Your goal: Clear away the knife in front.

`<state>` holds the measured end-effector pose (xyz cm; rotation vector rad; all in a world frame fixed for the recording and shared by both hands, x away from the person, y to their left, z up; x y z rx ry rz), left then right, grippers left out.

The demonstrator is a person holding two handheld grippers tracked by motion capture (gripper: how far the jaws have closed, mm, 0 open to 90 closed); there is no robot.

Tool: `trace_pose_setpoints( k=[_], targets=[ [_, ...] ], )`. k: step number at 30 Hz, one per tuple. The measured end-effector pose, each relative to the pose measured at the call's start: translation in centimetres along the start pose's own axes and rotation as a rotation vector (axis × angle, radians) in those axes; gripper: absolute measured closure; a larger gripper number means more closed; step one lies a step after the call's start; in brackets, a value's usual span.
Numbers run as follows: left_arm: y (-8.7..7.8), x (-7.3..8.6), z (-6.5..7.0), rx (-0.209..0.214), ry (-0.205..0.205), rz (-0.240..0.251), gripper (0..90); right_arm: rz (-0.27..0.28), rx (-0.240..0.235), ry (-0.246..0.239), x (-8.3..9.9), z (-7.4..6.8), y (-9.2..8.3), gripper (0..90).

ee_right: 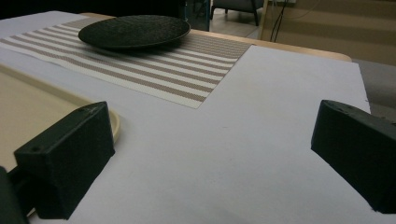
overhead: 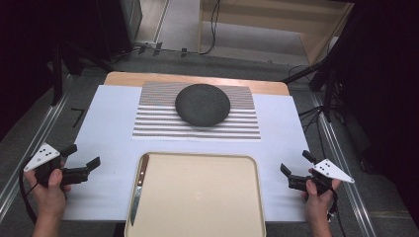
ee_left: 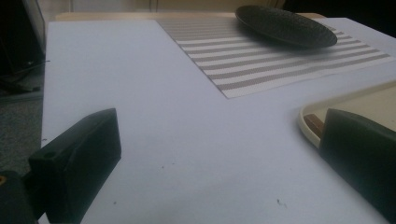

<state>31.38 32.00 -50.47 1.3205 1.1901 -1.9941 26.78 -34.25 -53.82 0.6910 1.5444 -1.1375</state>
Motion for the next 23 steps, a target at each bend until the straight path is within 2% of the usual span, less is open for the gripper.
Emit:
trace_pose_setpoints(
  k=[2, 4, 9, 14, 23],
  targets=[
    [0.0, 0.3, -0.1, 0.015, -0.011, 0.011, 0.0, 0.002, 0.001, 0.001, 0.0, 0.0, 0.0, 0.0],
    [0.5, 1.0, -0.2, 0.020, -0.015, -0.009, 0.0, 0.002, 0.001, 0.001, 0.0, 0.0, 0.0, 0.0],
    [0.8, 1.3, 0.4, 0.018, 0.020, -0.011, 0.0, 0.002, 0.004, 0.000, 0.0, 0.1, 0.0, 0.0],
    [0.3, 1.2, 0.1, 0.042, -0.033, 0.026, 0.0, -0.001, 0.006, 0.003, 0.0, 0.0, 0.0, 0.0],
    [0.6, 1.3, 0.1, 0.046, -0.038, 0.018, 0.0, -0.011, 0.004, 0.004, 0.1, 0.0, 0.1, 0.0]
  ],
)
Point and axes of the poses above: each handheld gripper's, and its own axes: y roughly forward along the jaws, x roughly out of its underside, z roughly to its right, the point moved 6 cm from there along y, roughly forward along the jaws, and after that the axes turned 2 degrees about -y, right-handed, at the moved point
